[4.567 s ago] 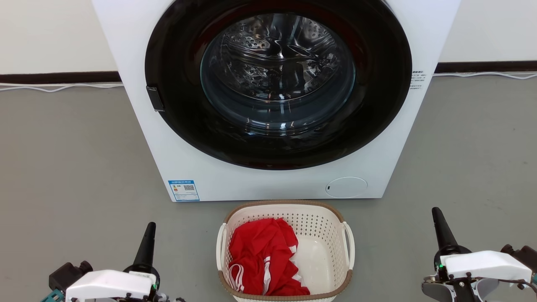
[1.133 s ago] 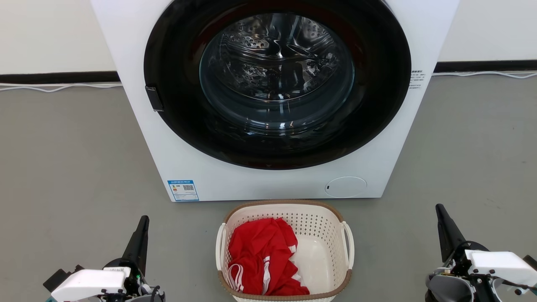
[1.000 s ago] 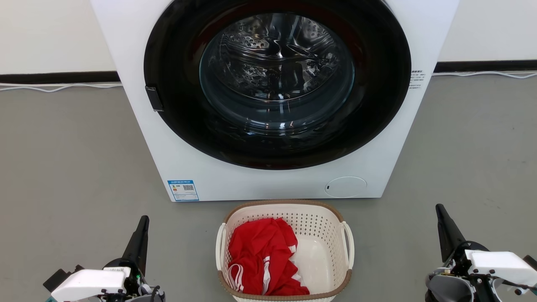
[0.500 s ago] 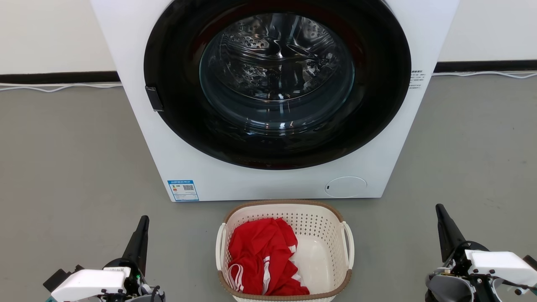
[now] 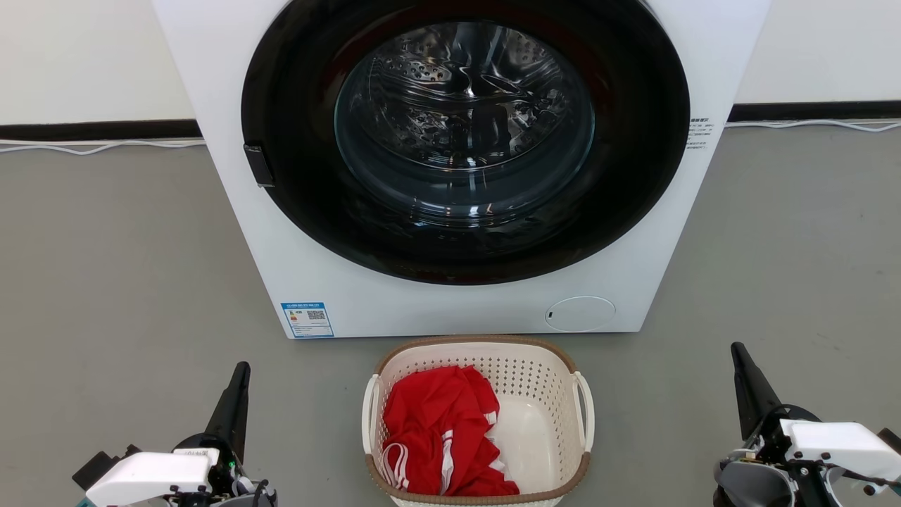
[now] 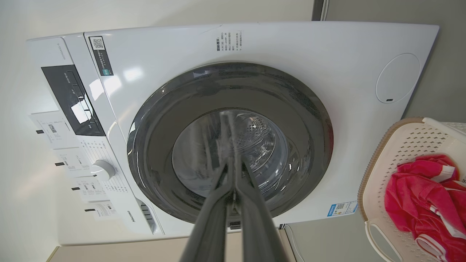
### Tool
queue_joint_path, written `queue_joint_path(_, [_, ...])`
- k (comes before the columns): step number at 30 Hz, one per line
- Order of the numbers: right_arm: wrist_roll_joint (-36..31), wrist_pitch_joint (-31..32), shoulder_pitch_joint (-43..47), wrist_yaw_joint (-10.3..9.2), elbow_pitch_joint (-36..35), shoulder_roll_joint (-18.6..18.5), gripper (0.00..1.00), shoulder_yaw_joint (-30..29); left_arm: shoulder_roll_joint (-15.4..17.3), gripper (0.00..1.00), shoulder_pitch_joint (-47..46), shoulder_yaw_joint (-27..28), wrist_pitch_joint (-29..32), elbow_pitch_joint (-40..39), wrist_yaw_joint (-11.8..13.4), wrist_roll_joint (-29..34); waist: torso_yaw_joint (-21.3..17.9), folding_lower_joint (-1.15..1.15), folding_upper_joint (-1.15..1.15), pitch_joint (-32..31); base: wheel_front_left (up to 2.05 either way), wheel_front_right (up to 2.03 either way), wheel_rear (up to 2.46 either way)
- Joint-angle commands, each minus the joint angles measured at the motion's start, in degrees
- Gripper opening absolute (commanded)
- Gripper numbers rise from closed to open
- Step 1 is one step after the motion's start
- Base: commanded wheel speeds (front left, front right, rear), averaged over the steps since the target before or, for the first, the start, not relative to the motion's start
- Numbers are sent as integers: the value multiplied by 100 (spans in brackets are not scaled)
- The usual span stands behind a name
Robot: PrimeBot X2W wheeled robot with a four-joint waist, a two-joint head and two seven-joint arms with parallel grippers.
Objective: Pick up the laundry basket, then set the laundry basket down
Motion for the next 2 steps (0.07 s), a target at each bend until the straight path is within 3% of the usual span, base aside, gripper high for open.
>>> queue_joint_path(1, [36,43,-160,42,-179,-22,0,107,59,0,-322,177,11,-164,-42,-27,0,0,0,0,0,0,0])
queue_joint_path(2, [36,43,-160,42,-179,-22,0,107,59,0,-322,177,11,-164,-42,-27,0,0,0,0,0,0,0])
